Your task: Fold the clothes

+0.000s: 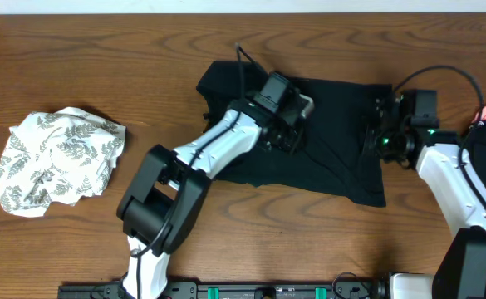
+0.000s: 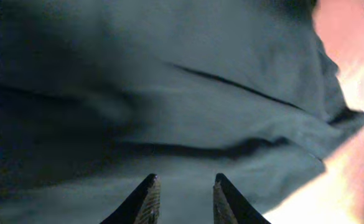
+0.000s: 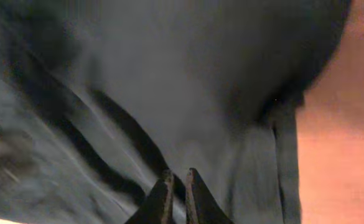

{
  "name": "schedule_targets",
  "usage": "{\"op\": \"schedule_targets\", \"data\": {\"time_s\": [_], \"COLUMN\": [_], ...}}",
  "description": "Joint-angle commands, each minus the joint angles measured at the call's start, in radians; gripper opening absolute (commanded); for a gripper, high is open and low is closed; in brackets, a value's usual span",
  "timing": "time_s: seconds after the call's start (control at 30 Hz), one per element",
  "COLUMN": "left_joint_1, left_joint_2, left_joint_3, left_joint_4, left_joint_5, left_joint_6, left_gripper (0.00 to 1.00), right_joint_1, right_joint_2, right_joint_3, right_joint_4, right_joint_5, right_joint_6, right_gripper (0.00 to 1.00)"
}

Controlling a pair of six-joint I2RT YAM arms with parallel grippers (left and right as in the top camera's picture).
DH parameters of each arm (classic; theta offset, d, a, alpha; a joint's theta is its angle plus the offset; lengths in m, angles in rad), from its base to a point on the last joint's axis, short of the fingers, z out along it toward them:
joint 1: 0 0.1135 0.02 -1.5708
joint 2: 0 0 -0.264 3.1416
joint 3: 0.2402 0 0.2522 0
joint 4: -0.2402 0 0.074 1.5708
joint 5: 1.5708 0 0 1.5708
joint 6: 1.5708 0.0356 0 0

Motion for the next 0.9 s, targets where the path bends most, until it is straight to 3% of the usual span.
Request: {"op": "schedule_targets", "data": {"time_s": [0.0, 0.13, 0.27, 0.6, 0.87], "left_joint_1": [-0.063, -0.127, -0.172, -0.186, -0.186], "left_joint_2": [-0.051, -0.040, -0.016, 0.030, 0.118], "left_joint_3": [0.005, 0.003, -0.011, -0.041, -0.049], "left_joint_4": [-0.007, -0.012, 0.012, 0.031, 0.011], "left_joint_5": [0.012, -0.022, -0.205, -0.270, -0.246], "left_joint_6": [-0.057, -0.058, -0.021, 0.000, -0.001], "left_gripper": [0.29, 0.29, 0.29, 0.24, 0.23], "right_joint_1": [-0.002, -0.003, -0.002, -0.005, -0.005], "right_joint_2": [0.002, 0.053, 0.145, 0.325, 0.342], "right_joint_3": [0.009, 0.009, 0.009, 0.009, 0.009], "right_joint_4": [0.021, 0.072, 0.155, 0.338, 0.340], "right_joint_5": [-0.049, 0.005, 0.018, 0.019, 0.097], "right_joint_6": [0.018, 0.059, 0.080, 0.166, 0.167], "right_gripper": [0.05, 0.01, 0.01, 0.01, 0.01]}}
